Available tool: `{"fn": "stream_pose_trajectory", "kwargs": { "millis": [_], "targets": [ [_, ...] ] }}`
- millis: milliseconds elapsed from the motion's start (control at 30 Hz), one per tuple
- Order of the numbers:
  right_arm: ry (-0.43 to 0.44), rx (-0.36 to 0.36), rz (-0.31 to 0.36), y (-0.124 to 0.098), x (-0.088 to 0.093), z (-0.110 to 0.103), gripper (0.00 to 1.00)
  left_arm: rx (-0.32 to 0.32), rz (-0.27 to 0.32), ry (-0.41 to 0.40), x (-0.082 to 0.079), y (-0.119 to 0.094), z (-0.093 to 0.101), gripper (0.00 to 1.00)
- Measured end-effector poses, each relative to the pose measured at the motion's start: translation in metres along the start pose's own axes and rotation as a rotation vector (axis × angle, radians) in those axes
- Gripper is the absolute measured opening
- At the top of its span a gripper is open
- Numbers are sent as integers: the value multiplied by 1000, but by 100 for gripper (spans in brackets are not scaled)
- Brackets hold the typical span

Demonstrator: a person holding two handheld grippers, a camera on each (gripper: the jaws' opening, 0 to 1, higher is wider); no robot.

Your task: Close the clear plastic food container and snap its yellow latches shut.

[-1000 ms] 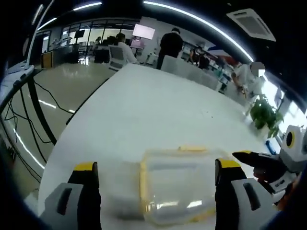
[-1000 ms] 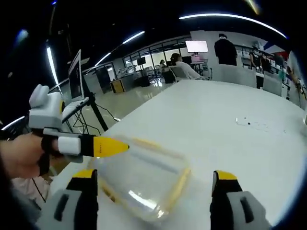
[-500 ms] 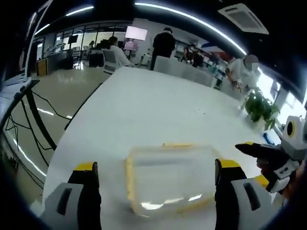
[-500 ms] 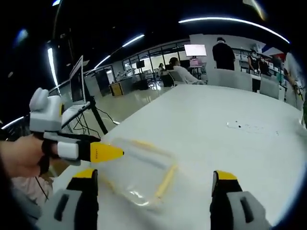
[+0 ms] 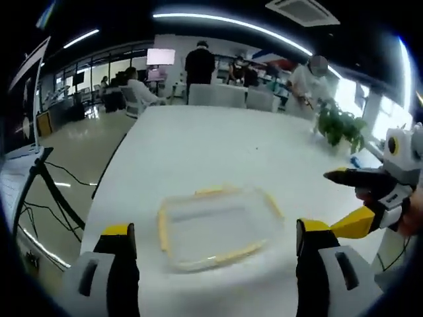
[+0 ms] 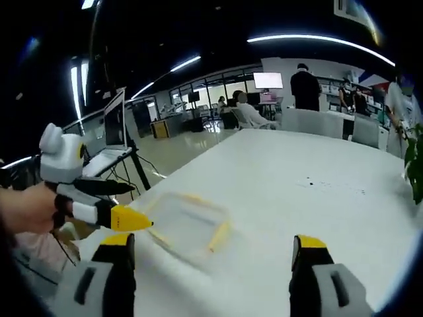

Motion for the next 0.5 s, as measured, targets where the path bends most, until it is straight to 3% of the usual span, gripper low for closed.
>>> {"fn": "stream_pose_trajectory", "kwargs": {
  "millis": [67, 133, 333, 500],
  "targets": [
    [-6, -3, 13, -11, 0, 4, 100, 5, 2, 12, 1, -8, 7, 99],
    [6, -4, 88, -28, -7, 8, 100, 8, 4, 19, 2, -14, 12, 99],
    [16, 30, 77, -65, 6, 25, 100, 17, 12, 31, 9, -44, 34, 99],
    [40, 37, 75, -96, 19, 35, 100, 36, -1, 27, 26, -61, 46, 99]
  ]
}}
Point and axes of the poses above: the point that each gripper's makers call its tool centre point, and the gripper's own axes: y roughly forward along the fingers, z roughly to its right, x roughly out of its underside, the point moved 5 cm from there along -y, roughly backward along the fingers, and after that the axes turned 14 degrees about x, right-handed, at the moved point
